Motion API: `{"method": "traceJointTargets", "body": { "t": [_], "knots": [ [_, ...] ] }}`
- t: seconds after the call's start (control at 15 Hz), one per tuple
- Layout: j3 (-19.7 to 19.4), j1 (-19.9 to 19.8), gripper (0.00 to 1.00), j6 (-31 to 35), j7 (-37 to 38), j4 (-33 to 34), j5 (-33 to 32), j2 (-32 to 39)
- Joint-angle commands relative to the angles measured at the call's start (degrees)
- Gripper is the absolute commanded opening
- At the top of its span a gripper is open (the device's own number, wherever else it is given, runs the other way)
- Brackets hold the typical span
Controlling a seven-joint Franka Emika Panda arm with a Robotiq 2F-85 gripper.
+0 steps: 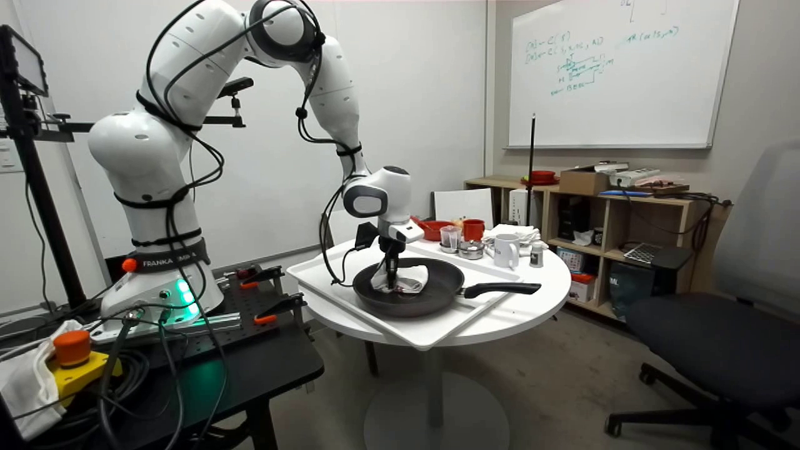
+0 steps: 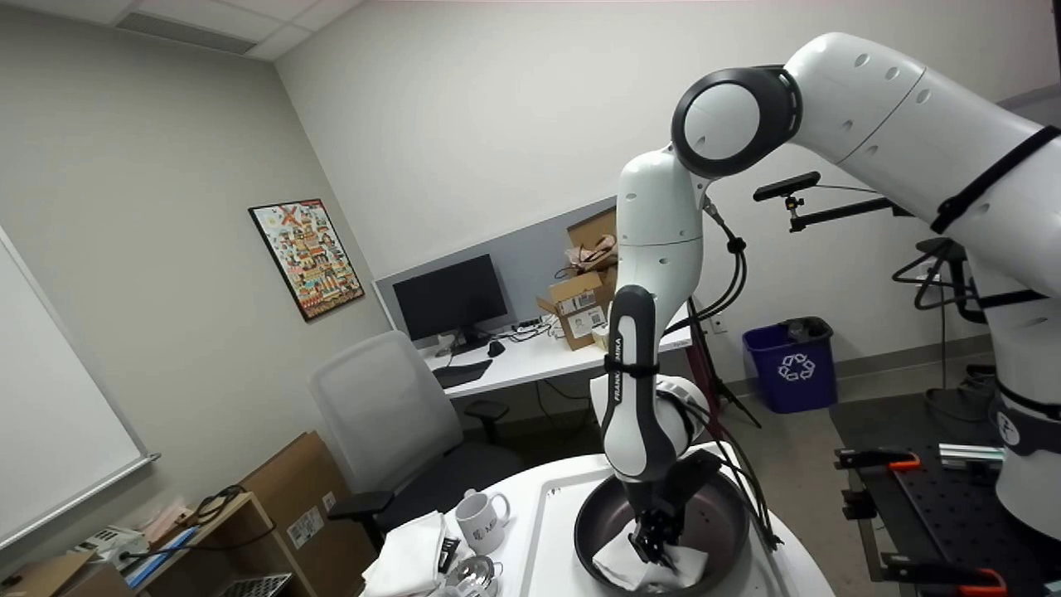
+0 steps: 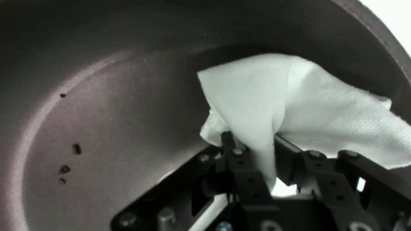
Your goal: Use the towel to wipe the pan
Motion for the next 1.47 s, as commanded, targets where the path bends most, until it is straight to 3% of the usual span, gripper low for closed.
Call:
{"method": "traceJointTargets", "body": {
  "t": [0.0, 0.33, 0.8, 0.93, 1.2, 1.4],
  "knots": [
    [1.3, -2.6, 0.04, 4.9, -3.0, -5.0, 0.7, 0.0],
    [3.2, -7.1, 0.04, 8.8, -3.2, -8.4, 0.9, -1.4],
    [8.8, -20.6, 0.04, 5.5, -5.1, -6.4, 4.2, -2.0],
    [9.2, -22.9, 0.04, 4.5, -5.2, -5.1, 5.1, -1.8],
    [9.0, -24.9, 0.04, 0.3, -5.0, -1.7, 7.3, -1.9],
    [7.8, -22.0, 0.04, -1.3, -4.6, 0.1, 8.0, -1.5]
  ]
}}
